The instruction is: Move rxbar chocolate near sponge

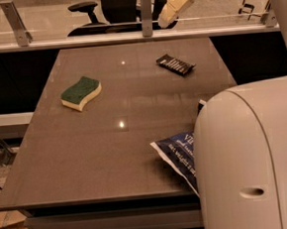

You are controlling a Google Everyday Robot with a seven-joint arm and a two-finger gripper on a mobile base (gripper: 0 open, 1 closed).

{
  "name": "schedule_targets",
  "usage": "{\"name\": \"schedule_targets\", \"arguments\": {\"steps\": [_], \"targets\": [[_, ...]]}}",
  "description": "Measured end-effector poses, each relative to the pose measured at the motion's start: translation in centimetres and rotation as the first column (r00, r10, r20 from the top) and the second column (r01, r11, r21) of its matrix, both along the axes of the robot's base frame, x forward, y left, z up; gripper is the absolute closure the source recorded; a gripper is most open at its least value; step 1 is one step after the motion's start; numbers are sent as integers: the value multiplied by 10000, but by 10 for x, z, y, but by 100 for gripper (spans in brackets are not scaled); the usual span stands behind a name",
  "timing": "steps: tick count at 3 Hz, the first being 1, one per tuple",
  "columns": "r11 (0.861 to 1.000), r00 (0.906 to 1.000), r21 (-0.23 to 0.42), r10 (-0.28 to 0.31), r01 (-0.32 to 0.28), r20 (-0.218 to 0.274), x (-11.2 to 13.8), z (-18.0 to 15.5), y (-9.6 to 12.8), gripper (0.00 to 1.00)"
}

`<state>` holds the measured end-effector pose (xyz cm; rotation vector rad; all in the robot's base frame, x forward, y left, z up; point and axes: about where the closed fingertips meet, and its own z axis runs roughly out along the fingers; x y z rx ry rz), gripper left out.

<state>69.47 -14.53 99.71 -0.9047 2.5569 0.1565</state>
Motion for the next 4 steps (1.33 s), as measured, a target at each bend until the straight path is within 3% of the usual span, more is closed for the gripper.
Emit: {"name": "schedule_targets", "arguments": {"steps": [1,3,4], "targets": [[9980,9960,577,313,-265,-834,5,-40,4,0],[9972,9994,727,210,-189,-282,23,-38,12,0],[9991,9985,407,118,-96,-539,29,-48,21,0]]}}
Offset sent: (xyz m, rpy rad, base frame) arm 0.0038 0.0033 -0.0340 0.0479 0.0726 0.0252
